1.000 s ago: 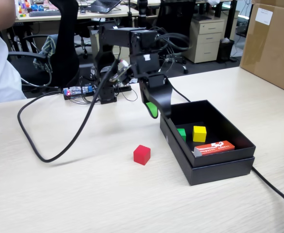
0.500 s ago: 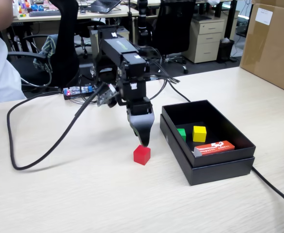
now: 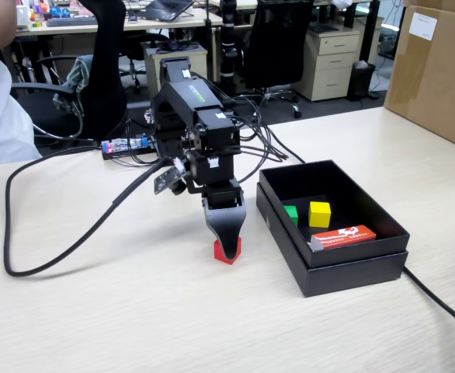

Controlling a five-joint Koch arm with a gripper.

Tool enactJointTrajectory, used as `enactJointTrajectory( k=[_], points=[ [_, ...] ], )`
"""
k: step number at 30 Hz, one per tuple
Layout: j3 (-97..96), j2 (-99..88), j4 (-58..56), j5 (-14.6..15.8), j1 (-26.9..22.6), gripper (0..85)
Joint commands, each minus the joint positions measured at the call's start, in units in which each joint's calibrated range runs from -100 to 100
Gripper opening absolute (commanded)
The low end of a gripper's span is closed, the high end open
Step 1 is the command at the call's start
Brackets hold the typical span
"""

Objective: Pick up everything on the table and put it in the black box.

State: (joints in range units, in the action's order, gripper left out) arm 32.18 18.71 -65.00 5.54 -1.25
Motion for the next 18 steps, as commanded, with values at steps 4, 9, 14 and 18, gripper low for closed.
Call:
enactJointTrajectory(
  k=[4,9,14,18],
  points=[
    [5.18,2.12,-0.27,-0.10,-0.15,47.2],
    [7.44,4.53,-0.27,-0.20,-0.68,44.7],
    [8.26,6.14,-0.35,-0.39,-0.78,36.6],
    [8.17,6.48,-0.35,-0.39,-0.78,28.1]
  ],
)
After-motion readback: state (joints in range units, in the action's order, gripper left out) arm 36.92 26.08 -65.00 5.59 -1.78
